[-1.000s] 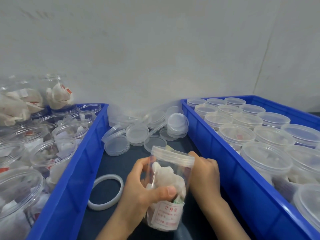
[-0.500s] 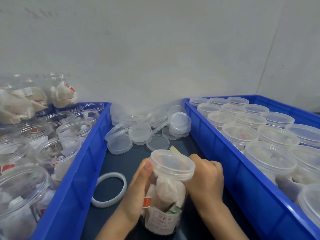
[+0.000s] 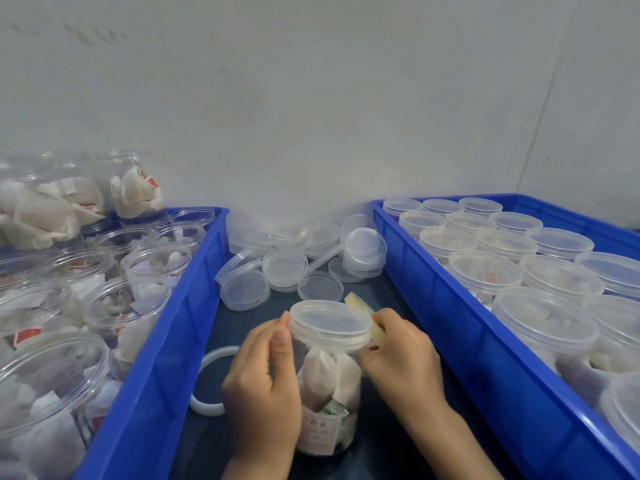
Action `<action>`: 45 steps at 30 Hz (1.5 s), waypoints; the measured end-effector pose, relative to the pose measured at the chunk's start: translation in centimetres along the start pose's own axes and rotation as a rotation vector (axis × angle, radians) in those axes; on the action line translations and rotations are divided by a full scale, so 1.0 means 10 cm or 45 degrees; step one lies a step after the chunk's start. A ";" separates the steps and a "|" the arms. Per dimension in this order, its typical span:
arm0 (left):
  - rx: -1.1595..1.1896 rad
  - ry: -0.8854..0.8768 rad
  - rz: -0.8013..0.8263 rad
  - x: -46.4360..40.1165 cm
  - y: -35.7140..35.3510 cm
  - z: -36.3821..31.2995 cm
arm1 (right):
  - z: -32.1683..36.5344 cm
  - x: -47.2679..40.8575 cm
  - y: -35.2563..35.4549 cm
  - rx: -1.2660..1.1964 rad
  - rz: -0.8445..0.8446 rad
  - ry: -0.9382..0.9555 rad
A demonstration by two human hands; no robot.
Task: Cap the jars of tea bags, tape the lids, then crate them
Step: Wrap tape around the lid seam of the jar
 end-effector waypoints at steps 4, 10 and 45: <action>-0.050 0.150 0.295 0.06 -0.16 0.01 | -0.08 0.01 -0.20 -0.210 0.324 -0.059; -0.053 0.465 0.518 0.11 -0.38 0.34 | -0.02 0.07 -0.32 -0.363 0.586 0.033; 0.360 0.614 0.405 -0.03 -0.29 0.30 | 0.24 0.14 0.40 0.178 -0.435 0.399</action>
Point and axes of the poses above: each hand's wrist, its own x-axis away from the middle knuckle, its own y-axis out of the back of the hand, z = x × y, the point moved 10 cm from there along -x, towards the middle knuckle, and after that the axes turned 5 degrees about -x, right-handed, at the moved point
